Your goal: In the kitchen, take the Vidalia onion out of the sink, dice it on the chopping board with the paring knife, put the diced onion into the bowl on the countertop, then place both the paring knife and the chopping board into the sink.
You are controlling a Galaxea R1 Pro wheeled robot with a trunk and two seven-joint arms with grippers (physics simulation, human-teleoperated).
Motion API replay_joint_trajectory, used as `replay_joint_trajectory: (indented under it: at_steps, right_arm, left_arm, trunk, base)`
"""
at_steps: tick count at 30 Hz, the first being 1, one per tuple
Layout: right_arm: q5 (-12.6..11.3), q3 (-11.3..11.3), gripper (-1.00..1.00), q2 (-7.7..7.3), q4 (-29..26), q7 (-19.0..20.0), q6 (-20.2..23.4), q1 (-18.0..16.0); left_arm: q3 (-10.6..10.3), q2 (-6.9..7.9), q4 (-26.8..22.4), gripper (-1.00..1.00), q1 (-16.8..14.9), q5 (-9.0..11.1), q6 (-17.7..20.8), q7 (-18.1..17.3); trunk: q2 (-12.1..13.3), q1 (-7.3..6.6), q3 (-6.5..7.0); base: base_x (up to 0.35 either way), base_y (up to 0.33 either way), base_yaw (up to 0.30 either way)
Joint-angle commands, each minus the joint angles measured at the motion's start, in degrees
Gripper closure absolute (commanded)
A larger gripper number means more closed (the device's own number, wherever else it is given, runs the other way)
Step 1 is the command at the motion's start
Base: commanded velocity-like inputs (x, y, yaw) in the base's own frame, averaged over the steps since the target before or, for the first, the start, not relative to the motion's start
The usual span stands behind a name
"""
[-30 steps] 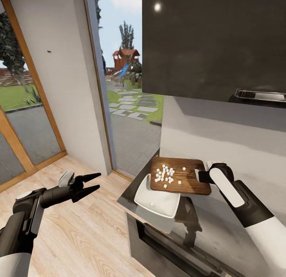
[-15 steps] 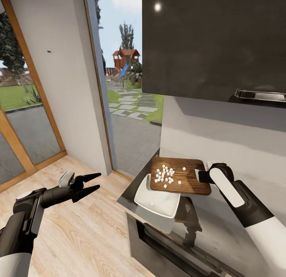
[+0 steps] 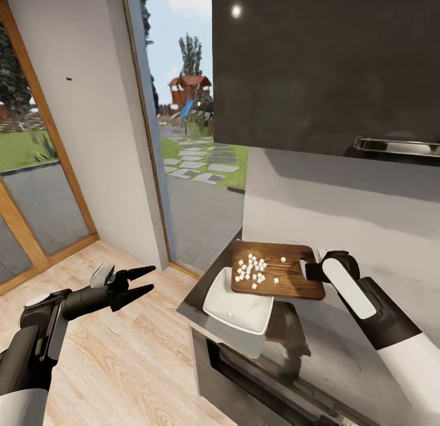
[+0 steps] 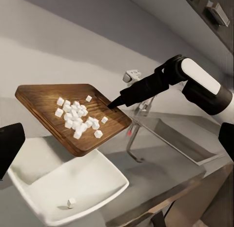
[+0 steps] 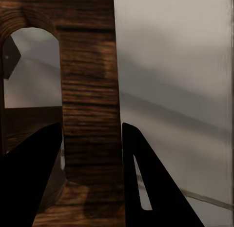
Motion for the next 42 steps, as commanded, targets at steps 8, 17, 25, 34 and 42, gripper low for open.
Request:
replay_joint_trajectory:
  at_steps: [8, 17, 25, 34, 42]
  right_arm:
    - [-0.5, 0.6, 1.0, -0.05, 0.0, -3.8, 0.1, -0.1]
    - [-0.5, 3.5, 1.0, -0.05, 0.0, -6.0, 0.1, -0.1]
    - [-0.5, 3.6, 1.0, -0.05, 0.0, -6.6, 0.1, -0.1]
    - [-0.5, 3.6, 1.0, -0.05, 0.0, -6.7, 0.1, -0.1]
    - [-0.4, 3.6, 1.0, -0.05, 0.0, -6.9, 0.1, -0.1]
  left_arm:
    - [0.0, 0.01, 0.0, -1.0, 0.0, 0.0, 0.6, -0.2]
    - [0.0, 0.01, 0.0, -1.0, 0.0, 0.0, 0.6, -0.2]
    - [0.0, 0.01, 0.3, -1.0, 0.0, 0.0, 0.6, -0.2]
    - [0.0, 0.01, 0.3, -1.0, 0.0, 0.0, 0.6, -0.2]
    - [0.0, 0.01, 0.3, -1.0, 0.0, 0.0, 0.6, -0.2]
  trunk:
    - [-0.1, 0.04, -0.13]
    - [-0.1, 0.04, -0.13]
    - [-0.1, 0.04, -0.13]
    - [-0.1, 0.04, -0.13]
    - [-0.1, 0.04, -0.13]
  base:
    - [0.0, 0.0, -0.042]
    - [0.0, 0.0, 0.0]
    - [0.0, 0.0, 0.0]
    - [0.0, 0.0, 0.0]
    - [0.0, 0.0, 0.0]
